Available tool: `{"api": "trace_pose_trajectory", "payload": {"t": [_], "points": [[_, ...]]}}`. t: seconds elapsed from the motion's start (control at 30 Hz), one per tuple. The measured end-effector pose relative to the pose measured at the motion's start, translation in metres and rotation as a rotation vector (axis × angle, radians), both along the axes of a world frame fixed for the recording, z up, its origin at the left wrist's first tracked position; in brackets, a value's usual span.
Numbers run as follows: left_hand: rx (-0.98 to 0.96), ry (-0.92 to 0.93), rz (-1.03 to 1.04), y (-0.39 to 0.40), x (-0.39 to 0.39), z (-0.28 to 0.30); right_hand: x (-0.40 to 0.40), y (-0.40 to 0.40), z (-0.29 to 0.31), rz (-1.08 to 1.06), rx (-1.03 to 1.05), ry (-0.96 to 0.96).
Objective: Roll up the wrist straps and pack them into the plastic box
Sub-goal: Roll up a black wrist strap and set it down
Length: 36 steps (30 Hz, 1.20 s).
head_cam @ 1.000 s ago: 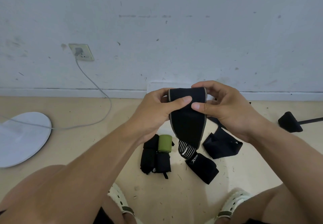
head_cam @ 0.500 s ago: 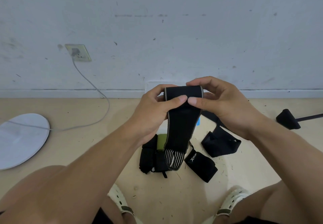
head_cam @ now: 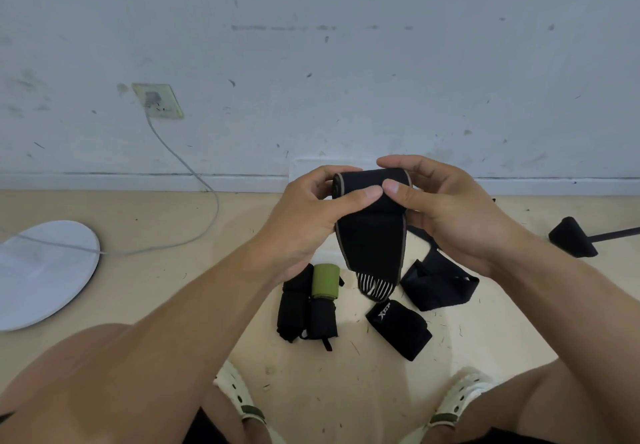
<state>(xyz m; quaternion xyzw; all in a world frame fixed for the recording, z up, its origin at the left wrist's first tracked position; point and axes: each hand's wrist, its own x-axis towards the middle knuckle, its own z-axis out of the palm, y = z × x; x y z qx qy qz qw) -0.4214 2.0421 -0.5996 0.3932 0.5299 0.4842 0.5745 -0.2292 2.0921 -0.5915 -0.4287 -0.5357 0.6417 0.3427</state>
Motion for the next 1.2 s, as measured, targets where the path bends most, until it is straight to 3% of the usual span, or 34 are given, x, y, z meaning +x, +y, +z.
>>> {"api": "trace_pose_trajectory", "payload": {"t": [0.37,0.57,0.7,0.83,1.0,1.2], "points": [[0.001,0.009,0.02,0.0013,-0.0036,0.0003,-0.0002,-0.0041,0.003,-0.014,0.18,-0.045],[0.016,0.069,0.042,-0.0002,-0.0045,-0.0026,0.0063,-0.0008,0.0058,0.122,0.08,-0.096],[0.024,0.087,0.04,-0.0007,-0.0043,-0.003,0.007,-0.0003,0.0039,0.101,0.078,-0.106],[-0.01,-0.021,0.018,-0.0009,0.0007,0.0,0.0038,-0.0021,0.0041,0.019,0.136,-0.049],[-0.133,-0.186,0.036,0.0001,0.0039,0.006,0.0002,-0.0035,-0.0002,-0.017,0.241,-0.134],[-0.083,-0.145,0.045,0.001,0.0014,0.0006,0.0019,-0.0013,0.0034,0.032,0.075,-0.062]]}}
